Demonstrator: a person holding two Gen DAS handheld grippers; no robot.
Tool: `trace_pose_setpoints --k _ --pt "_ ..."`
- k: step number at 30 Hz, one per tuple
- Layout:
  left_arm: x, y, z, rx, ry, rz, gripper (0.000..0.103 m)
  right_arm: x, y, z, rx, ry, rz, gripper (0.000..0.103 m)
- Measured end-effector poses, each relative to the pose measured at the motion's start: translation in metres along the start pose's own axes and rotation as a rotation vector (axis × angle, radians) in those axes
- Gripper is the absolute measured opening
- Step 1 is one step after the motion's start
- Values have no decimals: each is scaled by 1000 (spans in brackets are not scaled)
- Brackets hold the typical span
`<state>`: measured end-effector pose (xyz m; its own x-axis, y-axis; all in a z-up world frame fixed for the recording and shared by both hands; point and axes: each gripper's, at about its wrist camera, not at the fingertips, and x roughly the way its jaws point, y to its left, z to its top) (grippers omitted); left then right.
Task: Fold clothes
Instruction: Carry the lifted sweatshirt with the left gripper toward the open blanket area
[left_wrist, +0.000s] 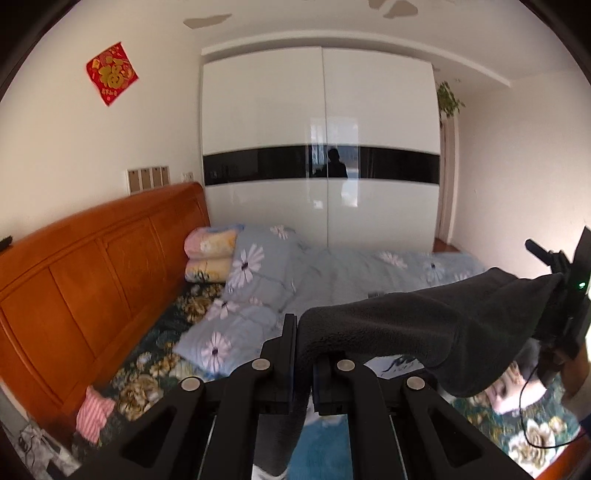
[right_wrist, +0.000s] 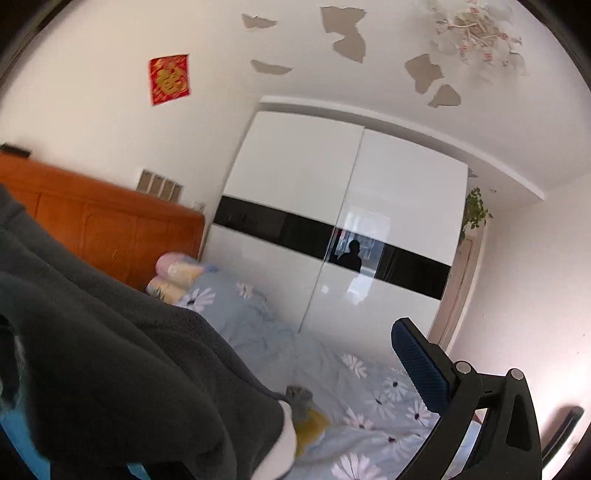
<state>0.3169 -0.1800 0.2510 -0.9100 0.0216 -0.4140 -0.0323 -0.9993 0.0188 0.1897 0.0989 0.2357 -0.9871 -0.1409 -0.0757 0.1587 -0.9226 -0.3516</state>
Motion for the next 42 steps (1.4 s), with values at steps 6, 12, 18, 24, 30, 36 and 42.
trace_pose_setpoints --k 6,12,18,24,30,36,42 --pt "6 -7 3 56 47 -10 7 -63 -13 -1 -53 96 84 103" --pt "118 -11 -46 57 277 -18 8 -36 4 -28 -83 322 172 103" --pt "235 -8 -137 -6 569 -69 7 26 54 -127 -86 622 169 103" --pt "327 2 -184 -55 744 -120 7 112 96 -223 -37 898 97 103" --pt "404 3 -186 -20 787 -176 7 187 99 -264 27 1035 -19 103" --pt "479 2 -201 -35 854 -223 7 238 101 -303 -26 1146 -39 103" --pt "542 -2 -235 -77 939 -239 7 271 101 -348 -20 1254 -52 103"
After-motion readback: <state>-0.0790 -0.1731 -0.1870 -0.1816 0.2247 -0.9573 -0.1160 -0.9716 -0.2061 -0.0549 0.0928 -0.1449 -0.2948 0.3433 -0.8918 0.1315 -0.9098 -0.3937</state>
